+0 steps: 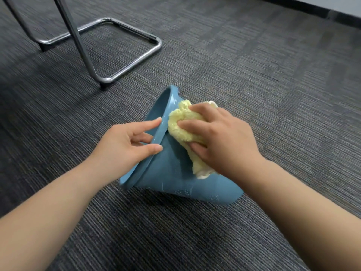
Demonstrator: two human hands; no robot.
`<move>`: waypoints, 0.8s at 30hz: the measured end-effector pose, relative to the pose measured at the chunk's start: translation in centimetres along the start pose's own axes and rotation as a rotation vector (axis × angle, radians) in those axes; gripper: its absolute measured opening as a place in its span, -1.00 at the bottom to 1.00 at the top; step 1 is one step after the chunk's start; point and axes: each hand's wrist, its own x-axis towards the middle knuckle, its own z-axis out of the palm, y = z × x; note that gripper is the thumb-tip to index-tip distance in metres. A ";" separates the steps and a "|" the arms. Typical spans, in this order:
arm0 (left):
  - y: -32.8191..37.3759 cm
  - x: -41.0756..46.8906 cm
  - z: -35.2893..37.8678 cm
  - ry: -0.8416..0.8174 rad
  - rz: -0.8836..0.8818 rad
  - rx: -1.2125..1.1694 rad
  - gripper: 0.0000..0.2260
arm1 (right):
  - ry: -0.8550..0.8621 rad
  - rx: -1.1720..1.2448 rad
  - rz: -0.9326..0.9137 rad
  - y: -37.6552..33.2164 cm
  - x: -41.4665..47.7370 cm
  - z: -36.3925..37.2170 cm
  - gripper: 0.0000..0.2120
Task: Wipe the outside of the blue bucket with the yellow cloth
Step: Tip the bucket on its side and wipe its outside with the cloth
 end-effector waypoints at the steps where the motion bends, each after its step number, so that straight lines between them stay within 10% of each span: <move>1: 0.0 0.0 0.0 -0.006 0.000 -0.010 -0.55 | 0.017 -0.012 0.032 0.5 0.2 0.0 -0.74; 6: 0.1 0.1 0.3 -0.022 0.010 -0.044 -0.55 | 0.062 -0.079 0.210 2.5 0.2 0.3 -0.71; 14: -0.5 0.7 -0.5 0.011 0.001 0.010 -0.55 | 0.070 -0.018 -0.165 0.6 -0.3 0.5 -0.78; 24: -2.1 1.2 -1.6 0.106 -0.014 0.121 -0.55 | -0.138 -0.146 0.304 6.7 -3.5 3.2 -0.72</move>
